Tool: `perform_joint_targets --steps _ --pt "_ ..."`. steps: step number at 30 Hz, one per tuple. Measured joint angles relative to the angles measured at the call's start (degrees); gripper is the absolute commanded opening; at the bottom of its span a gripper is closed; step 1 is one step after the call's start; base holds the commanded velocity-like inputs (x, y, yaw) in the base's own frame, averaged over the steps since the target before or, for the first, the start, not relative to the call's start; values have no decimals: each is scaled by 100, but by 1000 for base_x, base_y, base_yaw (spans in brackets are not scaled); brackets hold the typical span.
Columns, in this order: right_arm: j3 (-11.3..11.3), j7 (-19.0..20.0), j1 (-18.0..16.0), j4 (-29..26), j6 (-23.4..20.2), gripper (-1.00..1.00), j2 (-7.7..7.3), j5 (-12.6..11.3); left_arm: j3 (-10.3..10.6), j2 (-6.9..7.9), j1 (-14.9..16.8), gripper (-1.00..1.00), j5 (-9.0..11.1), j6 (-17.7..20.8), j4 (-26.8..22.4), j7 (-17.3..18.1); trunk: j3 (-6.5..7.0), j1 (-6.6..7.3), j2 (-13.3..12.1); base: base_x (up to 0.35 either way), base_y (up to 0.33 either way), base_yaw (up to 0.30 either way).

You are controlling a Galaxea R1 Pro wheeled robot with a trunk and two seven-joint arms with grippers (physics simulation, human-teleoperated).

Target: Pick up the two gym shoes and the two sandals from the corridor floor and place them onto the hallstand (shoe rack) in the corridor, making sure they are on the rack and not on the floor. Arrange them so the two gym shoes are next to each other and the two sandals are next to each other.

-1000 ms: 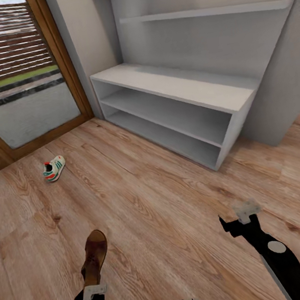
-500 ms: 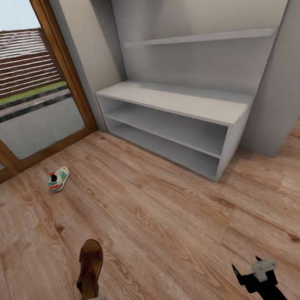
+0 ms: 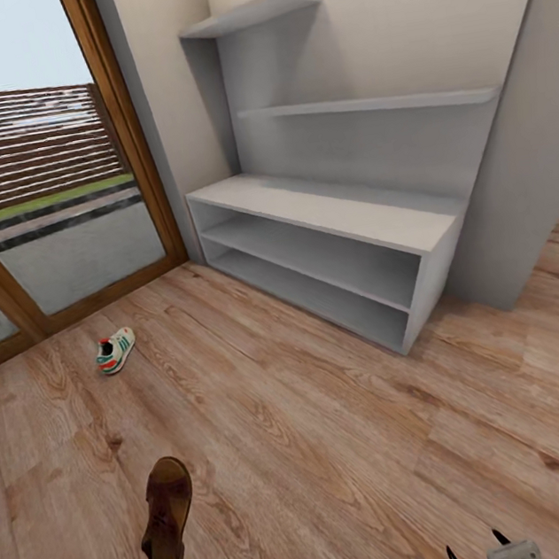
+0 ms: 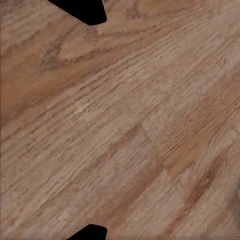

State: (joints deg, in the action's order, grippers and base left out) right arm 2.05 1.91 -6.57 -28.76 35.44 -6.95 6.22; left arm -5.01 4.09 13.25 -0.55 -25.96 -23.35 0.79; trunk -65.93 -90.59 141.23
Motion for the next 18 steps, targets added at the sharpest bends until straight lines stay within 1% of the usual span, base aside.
perform_joint_targets --steps 4,12,18 --pt "-5 0 0 17 18 100 11 2 0 0 0 -100 1 -6 14 0 108 88 -160 0 0 0" --pt "-2 0 0 20 24 100 87 4 0 -6 0 -100 3 -8 18 0 324 264 -481 0 0 0" --pt "0 0 0 17 25 100 94 3 0 -3 -1 -100 7 -8 19 0 379 264 -483 0 0 0"
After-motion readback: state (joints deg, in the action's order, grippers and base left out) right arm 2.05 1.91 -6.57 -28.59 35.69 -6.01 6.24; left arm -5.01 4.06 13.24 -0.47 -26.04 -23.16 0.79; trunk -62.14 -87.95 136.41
